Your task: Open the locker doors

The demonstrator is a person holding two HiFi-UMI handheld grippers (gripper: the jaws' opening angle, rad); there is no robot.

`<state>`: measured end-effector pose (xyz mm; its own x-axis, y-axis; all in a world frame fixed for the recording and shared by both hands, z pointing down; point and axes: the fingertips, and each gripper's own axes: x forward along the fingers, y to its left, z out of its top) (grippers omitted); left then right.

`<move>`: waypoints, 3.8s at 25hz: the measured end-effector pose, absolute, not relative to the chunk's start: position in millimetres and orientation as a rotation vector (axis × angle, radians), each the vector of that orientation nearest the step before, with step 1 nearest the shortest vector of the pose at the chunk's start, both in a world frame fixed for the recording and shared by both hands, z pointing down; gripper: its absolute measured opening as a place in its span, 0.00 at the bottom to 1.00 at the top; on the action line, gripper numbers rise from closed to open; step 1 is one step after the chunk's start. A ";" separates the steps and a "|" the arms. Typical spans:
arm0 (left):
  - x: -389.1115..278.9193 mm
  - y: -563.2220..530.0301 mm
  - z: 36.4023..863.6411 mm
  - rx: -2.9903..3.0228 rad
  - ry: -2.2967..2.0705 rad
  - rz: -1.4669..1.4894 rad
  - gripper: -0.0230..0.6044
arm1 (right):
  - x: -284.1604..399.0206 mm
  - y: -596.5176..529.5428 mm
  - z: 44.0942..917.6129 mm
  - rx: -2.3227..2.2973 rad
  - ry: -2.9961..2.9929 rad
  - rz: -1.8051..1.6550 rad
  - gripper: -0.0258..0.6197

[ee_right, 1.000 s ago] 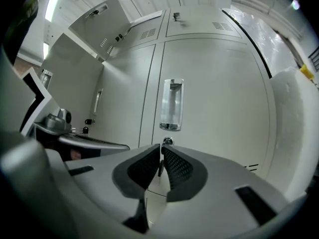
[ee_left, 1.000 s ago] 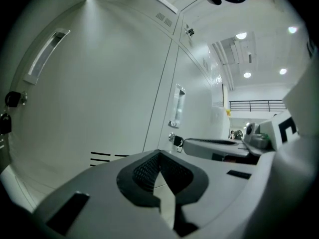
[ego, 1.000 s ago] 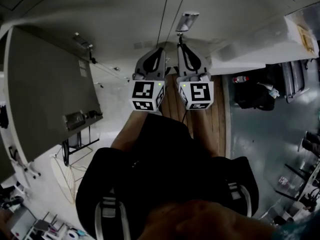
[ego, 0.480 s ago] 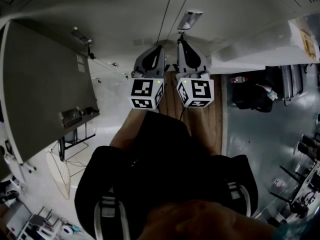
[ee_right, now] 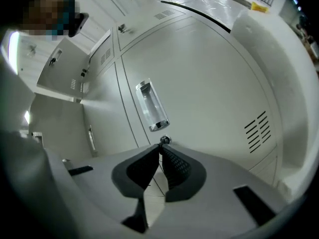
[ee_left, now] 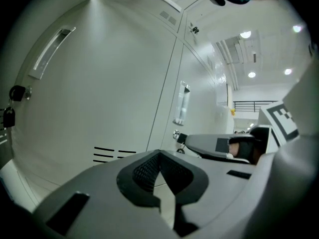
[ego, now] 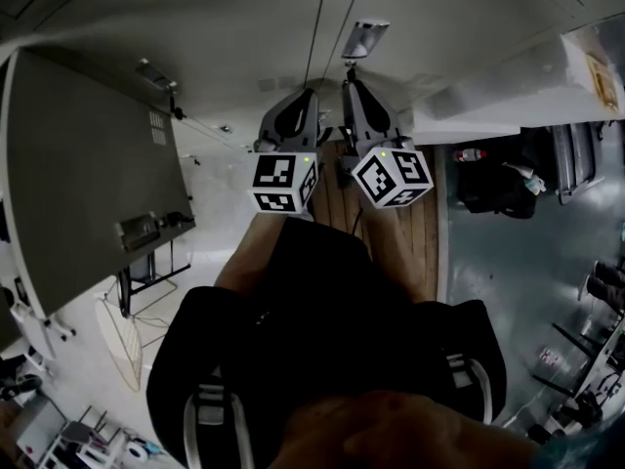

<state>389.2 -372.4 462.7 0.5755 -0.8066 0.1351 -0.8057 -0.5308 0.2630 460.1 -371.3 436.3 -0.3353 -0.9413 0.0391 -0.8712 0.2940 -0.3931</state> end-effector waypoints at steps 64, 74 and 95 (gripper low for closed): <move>392.9 -390.6 464.9 2.623 -1.442 0.145 0.05 | 450.0 -378.0 373.3 -1.474 2.613 -0.179 0.32; 392.3 -392.9 466.1 2.613 -1.416 0.115 0.05 | 431.4 -386.1 364.2 -1.560 2.713 0.005 0.32; 392.8 -367.5 444.6 2.619 -1.383 0.029 0.05 | 427.3 -354.7 364.3 -1.509 2.788 -0.003 0.30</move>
<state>392.8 -367.5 444.6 0.5674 -0.8173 0.1005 -0.8208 -0.5515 0.1487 427.3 -354.7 364.3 -0.5467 -0.8369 0.0263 -0.8370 0.5471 0.0118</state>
